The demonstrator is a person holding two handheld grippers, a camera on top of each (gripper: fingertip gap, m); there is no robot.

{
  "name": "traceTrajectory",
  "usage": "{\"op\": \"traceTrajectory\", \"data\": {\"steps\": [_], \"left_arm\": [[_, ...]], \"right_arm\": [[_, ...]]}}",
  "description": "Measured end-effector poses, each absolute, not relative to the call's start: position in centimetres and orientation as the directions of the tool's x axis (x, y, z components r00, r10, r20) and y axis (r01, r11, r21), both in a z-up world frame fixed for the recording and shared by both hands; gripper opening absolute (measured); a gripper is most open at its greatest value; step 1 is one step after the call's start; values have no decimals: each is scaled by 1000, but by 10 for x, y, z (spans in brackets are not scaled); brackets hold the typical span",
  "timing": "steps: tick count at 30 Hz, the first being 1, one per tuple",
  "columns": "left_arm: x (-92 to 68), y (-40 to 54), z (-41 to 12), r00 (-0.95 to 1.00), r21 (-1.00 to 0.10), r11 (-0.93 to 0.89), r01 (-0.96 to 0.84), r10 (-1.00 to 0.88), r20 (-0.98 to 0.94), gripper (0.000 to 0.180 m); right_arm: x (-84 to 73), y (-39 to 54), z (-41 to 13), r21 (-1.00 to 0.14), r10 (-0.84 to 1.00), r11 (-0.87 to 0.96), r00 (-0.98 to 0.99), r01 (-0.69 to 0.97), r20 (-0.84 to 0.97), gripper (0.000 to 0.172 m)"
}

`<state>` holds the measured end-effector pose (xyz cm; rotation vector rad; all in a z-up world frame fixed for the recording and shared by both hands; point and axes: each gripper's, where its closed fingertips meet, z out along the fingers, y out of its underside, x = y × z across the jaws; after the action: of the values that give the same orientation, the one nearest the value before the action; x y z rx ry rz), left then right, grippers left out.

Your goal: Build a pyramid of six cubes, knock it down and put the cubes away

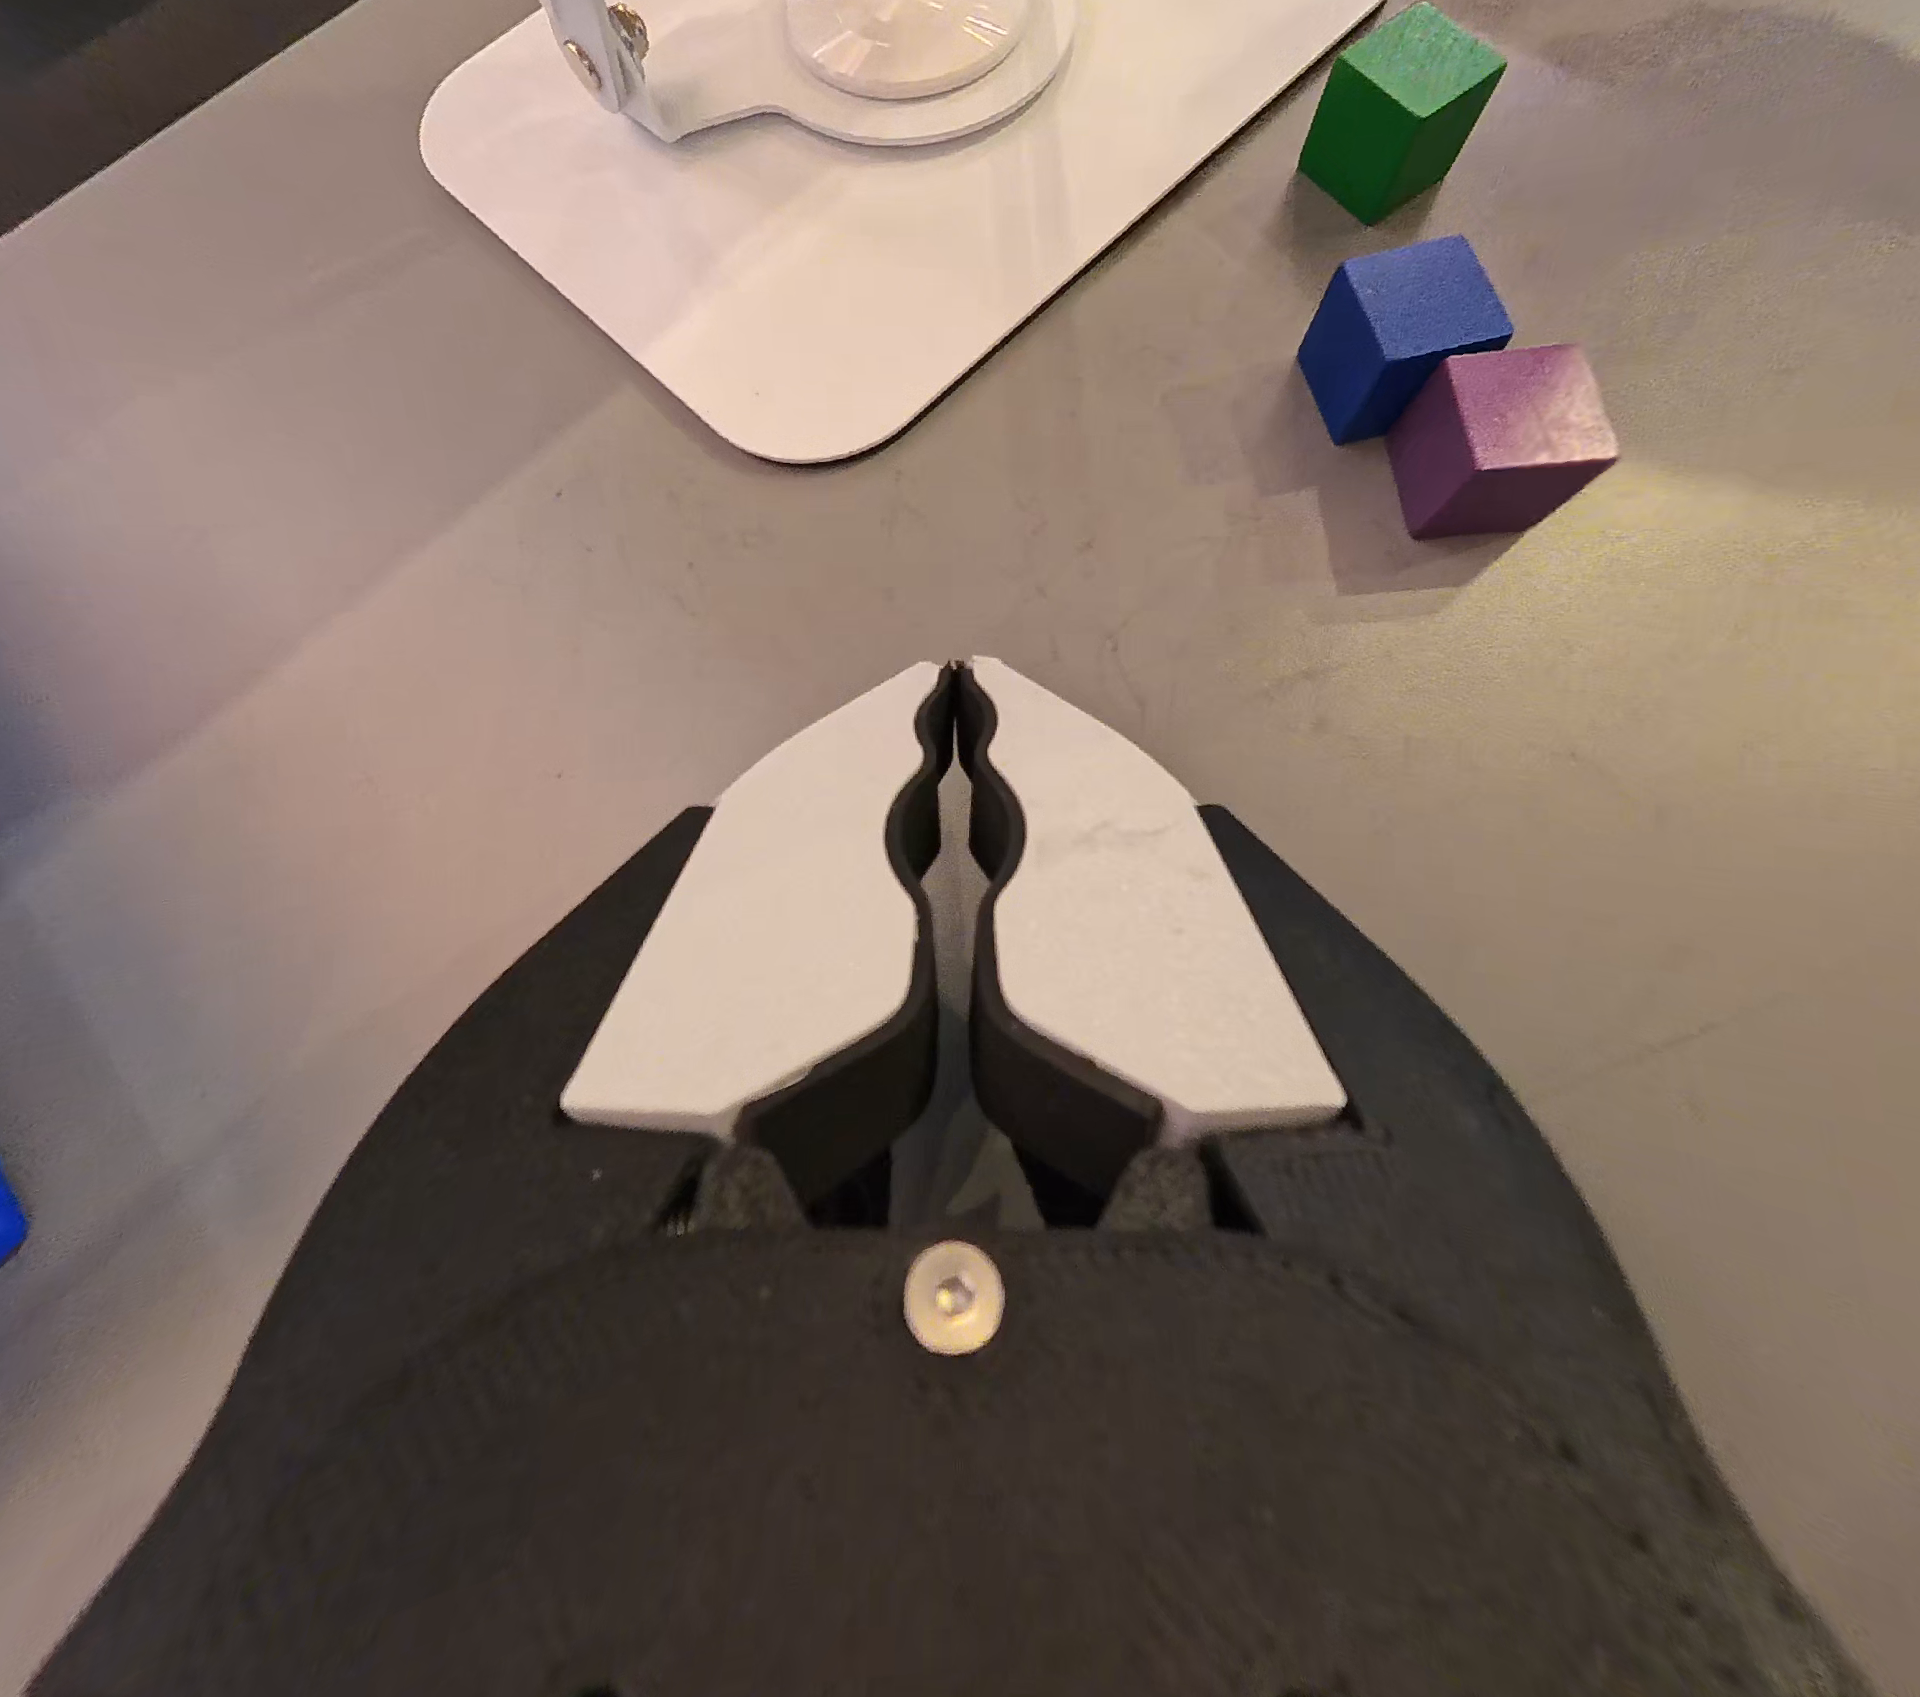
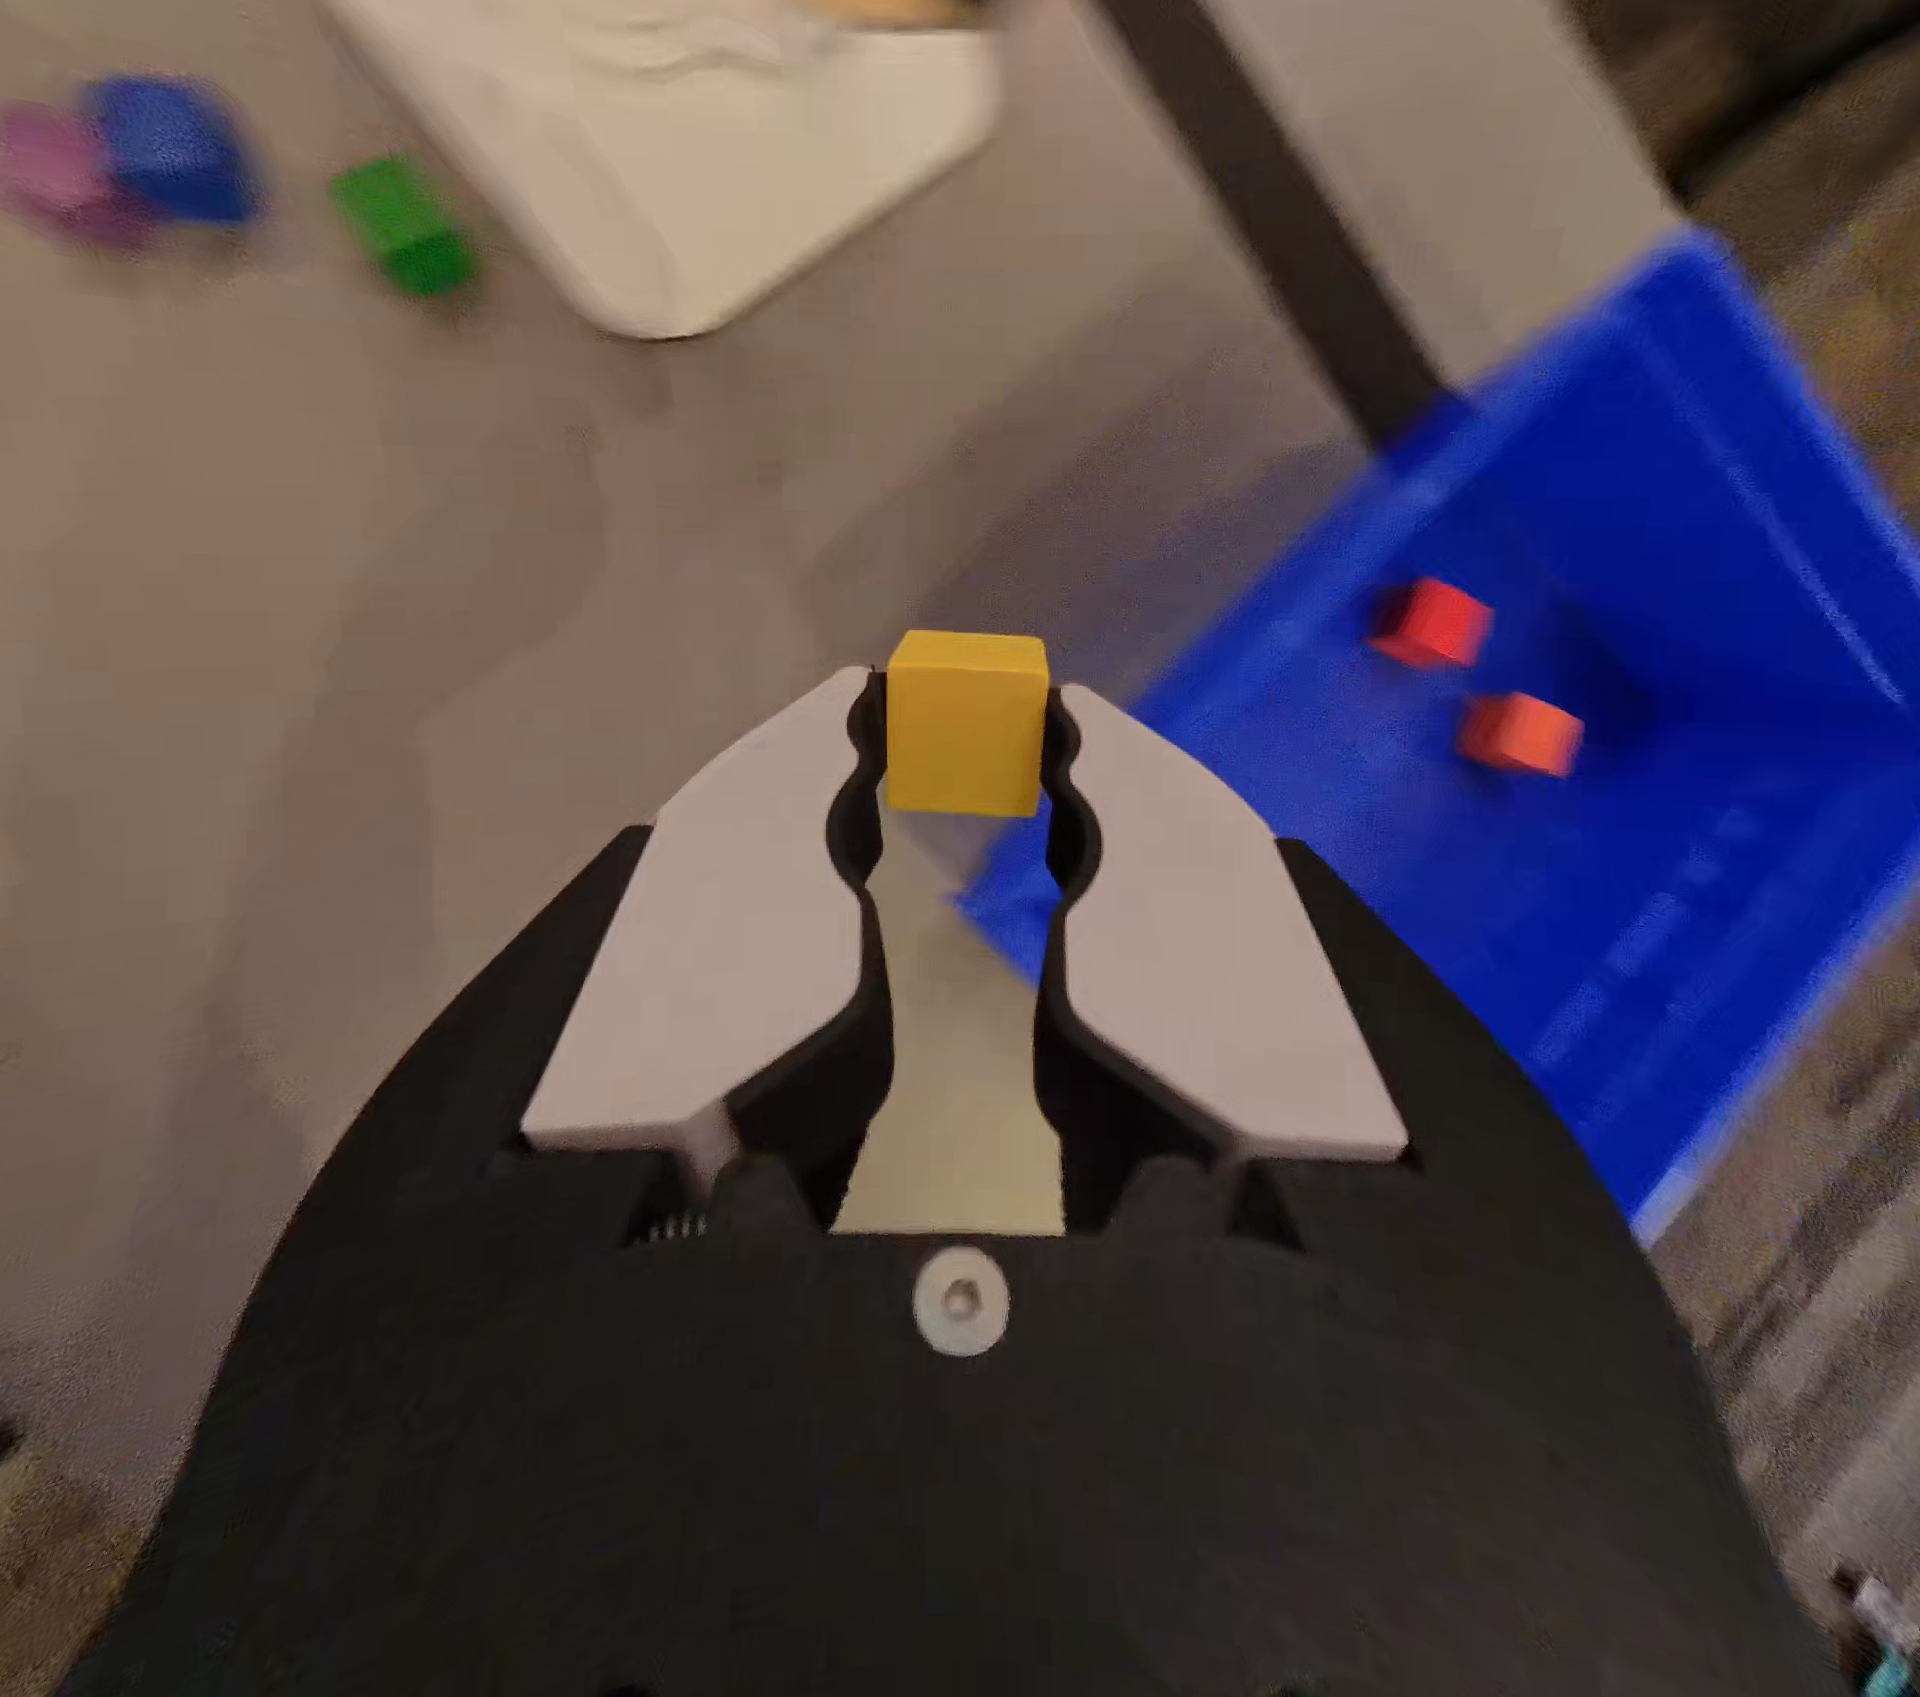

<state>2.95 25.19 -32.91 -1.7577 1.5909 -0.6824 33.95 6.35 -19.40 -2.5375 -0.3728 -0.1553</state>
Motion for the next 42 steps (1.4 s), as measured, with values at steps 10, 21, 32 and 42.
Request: {"op": "traceTrajectory", "data": {"steps": [10,21,32,42], "left_arm": [[29,253,-329,130,-764,-52,-644,-991,-43,0],[29,252,-330,128,-756,-49,-652,-991,-46,0],[29,252,-330,124,-758,-42,-650,-991,-51,0],[29,250,-329,115,-764,-47,-643,-993,-36,0]], "right_arm": [[510,92,-290,-344,-71,-937,997,-59,21,29],[522,84,-285,-337,-125,-937,987,-86,97,48],[209,103,-215,-511,612,-616,773,599,167,37],[162,169,-315,-371,721,-581,669,725,179,47]]}}
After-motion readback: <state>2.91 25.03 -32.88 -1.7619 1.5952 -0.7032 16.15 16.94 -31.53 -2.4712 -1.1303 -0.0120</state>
